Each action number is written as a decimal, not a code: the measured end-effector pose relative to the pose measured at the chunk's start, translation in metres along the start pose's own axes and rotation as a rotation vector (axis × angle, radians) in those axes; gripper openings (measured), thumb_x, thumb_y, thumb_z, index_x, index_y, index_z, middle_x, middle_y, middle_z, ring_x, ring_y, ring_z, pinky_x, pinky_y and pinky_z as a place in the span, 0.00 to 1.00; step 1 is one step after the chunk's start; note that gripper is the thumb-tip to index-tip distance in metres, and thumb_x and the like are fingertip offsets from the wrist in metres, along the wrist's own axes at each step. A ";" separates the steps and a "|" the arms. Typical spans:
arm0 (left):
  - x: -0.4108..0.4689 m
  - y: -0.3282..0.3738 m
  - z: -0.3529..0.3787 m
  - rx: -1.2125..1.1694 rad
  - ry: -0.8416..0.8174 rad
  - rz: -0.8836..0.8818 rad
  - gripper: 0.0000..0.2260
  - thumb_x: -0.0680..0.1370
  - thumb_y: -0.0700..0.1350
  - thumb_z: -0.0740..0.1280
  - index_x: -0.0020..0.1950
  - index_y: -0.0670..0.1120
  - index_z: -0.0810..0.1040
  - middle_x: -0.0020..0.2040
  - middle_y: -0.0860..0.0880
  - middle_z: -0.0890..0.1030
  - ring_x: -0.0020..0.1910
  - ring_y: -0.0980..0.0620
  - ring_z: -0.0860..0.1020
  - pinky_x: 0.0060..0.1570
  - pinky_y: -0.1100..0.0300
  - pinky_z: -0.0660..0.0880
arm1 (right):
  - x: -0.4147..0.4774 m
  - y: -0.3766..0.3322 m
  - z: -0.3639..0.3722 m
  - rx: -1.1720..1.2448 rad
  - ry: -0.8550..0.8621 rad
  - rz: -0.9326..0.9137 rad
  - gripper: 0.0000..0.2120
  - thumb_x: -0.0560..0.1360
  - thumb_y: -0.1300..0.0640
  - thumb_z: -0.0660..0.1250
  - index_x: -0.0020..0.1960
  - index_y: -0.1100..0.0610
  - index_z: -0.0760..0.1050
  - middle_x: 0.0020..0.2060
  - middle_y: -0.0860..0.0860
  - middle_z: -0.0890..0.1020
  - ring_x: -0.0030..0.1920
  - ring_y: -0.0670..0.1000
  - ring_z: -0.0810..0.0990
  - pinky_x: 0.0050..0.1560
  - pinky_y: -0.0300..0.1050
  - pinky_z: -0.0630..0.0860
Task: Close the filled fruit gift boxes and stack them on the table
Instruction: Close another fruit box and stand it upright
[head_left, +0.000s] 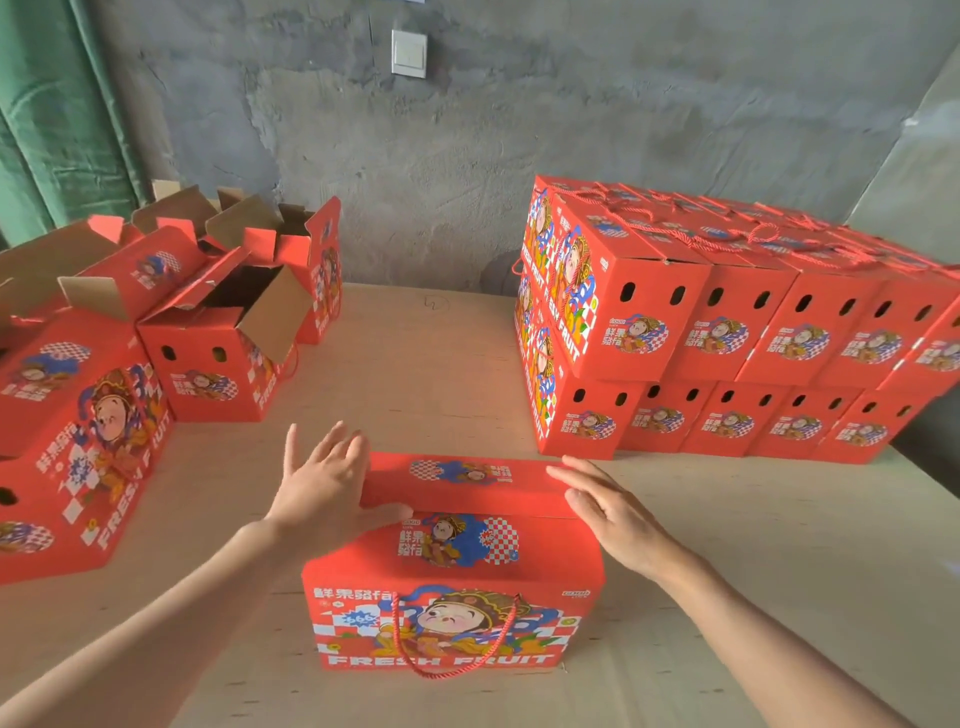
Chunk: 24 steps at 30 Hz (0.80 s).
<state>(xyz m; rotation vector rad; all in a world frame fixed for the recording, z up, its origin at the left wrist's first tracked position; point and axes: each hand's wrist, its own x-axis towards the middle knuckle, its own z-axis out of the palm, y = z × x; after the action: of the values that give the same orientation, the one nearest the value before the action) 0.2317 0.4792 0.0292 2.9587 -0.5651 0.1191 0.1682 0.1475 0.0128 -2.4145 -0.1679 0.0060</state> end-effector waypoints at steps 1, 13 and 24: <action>0.008 -0.002 -0.005 0.007 -0.085 0.019 0.44 0.58 0.82 0.42 0.54 0.48 0.65 0.61 0.49 0.74 0.72 0.49 0.61 0.70 0.40 0.34 | -0.001 0.001 0.002 -0.014 0.005 -0.002 0.17 0.81 0.49 0.54 0.69 0.40 0.66 0.72 0.40 0.60 0.72 0.39 0.57 0.68 0.35 0.59; 0.044 0.007 -0.002 0.098 -0.250 0.301 0.43 0.65 0.75 0.45 0.74 0.52 0.58 0.63 0.49 0.73 0.62 0.49 0.71 0.61 0.57 0.66 | 0.018 -0.007 -0.015 -0.324 -0.134 -0.044 0.20 0.80 0.40 0.52 0.71 0.33 0.58 0.75 0.43 0.60 0.74 0.44 0.57 0.71 0.42 0.57; 0.044 0.006 0.000 0.107 -0.235 0.320 0.44 0.64 0.74 0.38 0.76 0.54 0.53 0.63 0.48 0.72 0.62 0.47 0.70 0.63 0.55 0.67 | 0.013 -0.004 -0.004 -0.287 -0.018 -0.072 0.18 0.80 0.45 0.55 0.69 0.33 0.61 0.74 0.46 0.63 0.73 0.46 0.60 0.69 0.37 0.57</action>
<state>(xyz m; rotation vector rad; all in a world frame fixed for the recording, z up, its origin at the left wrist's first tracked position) 0.2700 0.4576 0.0341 2.9778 -1.0939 -0.1774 0.1805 0.1497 0.0189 -2.6934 -0.2807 -0.0319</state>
